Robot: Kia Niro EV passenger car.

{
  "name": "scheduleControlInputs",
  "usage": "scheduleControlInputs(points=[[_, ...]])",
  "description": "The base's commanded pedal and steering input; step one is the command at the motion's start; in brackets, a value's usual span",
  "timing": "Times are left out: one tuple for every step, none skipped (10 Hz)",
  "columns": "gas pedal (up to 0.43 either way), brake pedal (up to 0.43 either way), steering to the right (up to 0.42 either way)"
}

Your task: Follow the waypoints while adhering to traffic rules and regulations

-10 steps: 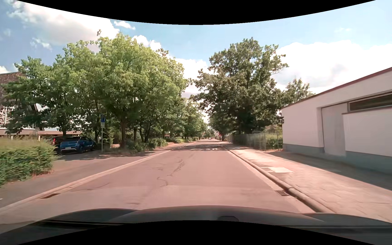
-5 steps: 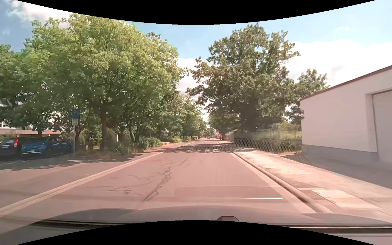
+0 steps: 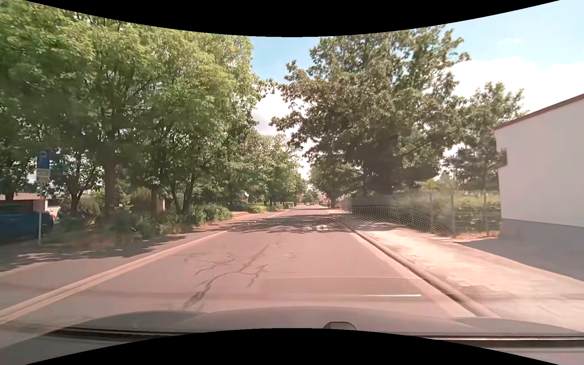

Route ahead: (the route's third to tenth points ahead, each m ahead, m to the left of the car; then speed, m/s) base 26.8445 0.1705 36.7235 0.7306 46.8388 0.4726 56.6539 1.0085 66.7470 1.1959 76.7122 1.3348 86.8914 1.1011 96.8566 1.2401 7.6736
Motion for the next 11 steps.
scheduleControlInputs(points=[[0.020,0.000,-0.002],[0.020,0.000,-0.001],[0.020,0.000,-0.001],[0.020,0.000,-0.001],[0.020,0.000,-0.001],[0.020,0.000,-0.003],[0.020,0.000,-0.004],[0.020,0.000,-0.004],[0.020,0.000,-0.005],[0.020,0.000,-0.005],[0.020,0.000,-0.004]])
